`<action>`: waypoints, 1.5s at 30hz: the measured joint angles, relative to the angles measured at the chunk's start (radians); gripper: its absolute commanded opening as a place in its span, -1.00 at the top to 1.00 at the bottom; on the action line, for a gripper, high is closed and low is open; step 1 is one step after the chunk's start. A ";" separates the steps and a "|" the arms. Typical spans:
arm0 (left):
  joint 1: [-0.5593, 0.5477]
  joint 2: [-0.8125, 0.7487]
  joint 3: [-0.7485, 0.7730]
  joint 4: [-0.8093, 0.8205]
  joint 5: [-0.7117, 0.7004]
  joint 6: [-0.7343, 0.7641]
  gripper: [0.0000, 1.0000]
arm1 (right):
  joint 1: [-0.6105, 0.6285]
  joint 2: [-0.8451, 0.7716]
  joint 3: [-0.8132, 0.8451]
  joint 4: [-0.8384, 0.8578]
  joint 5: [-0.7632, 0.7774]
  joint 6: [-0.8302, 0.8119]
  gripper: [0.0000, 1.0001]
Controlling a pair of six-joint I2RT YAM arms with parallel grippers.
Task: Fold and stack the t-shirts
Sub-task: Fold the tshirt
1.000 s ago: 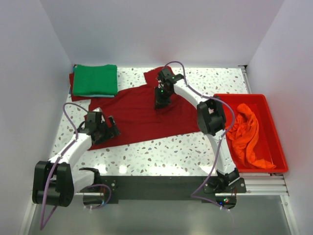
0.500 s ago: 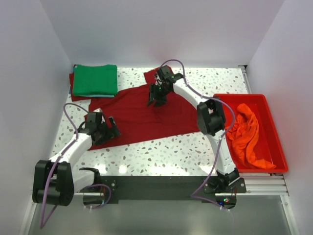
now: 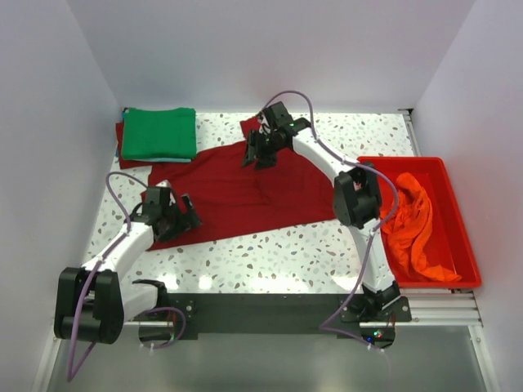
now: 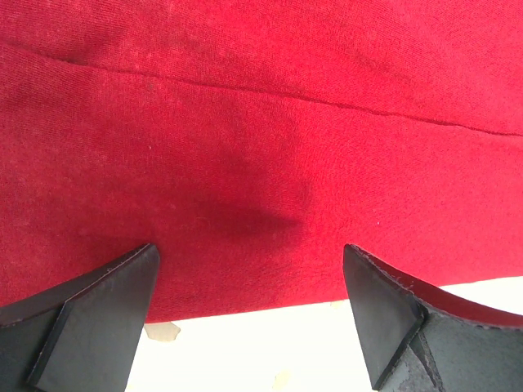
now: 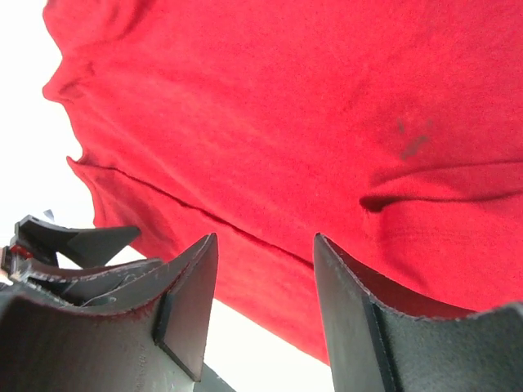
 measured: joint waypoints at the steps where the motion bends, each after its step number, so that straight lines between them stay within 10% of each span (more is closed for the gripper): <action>1: 0.000 -0.001 0.000 0.000 0.000 0.000 -1.00 | 0.000 -0.016 -0.003 -0.003 0.012 -0.007 -0.11; 14: -0.007 -0.055 0.005 0.017 0.000 0.018 -1.00 | -0.176 -0.469 -0.589 0.009 0.138 -0.113 -0.13; 45: -0.057 0.066 0.000 0.141 0.053 -0.073 -1.00 | -0.266 -0.547 -1.000 -0.009 0.264 -0.176 -0.11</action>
